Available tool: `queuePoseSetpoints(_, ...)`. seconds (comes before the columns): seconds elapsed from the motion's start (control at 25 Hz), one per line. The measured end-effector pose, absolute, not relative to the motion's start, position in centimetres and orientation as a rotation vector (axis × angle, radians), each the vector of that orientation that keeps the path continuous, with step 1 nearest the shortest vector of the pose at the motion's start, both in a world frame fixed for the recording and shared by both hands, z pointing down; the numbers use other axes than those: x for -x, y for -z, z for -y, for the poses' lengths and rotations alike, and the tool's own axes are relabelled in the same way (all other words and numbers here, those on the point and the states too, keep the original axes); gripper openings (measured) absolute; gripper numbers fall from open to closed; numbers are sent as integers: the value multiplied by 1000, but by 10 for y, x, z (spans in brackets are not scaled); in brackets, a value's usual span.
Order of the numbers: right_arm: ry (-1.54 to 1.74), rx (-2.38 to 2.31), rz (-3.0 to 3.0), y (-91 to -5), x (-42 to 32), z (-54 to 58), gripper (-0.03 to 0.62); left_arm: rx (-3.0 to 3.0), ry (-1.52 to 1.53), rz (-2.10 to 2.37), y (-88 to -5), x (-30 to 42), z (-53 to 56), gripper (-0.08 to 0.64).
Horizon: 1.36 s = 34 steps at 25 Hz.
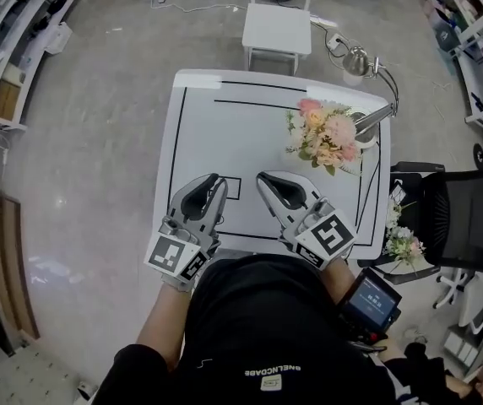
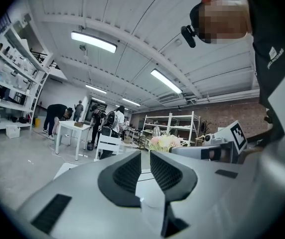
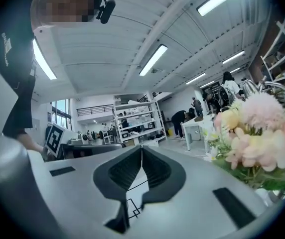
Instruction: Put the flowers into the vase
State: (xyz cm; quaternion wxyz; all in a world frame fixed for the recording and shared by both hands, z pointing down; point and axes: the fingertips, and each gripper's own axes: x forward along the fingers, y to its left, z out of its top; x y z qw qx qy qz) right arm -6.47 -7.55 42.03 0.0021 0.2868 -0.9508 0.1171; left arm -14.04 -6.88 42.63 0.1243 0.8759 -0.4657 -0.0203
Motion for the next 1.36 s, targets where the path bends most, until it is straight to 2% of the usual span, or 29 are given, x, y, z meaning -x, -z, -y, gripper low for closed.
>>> queuePoseSetpoints(0.2,-355,-838,2992,-417,79,72,12,-2543,70,1359,-425,150,66,5)
queuePoseSetpoints(0.52,-252,-744,2968,-421,93,62,11,-2548,50,1322,-427,147,67,5)
queuePoseSetpoints(1.36,-323,-837,2947,-430,74,66,11,-2568,12,1211,-434,130,66,5)
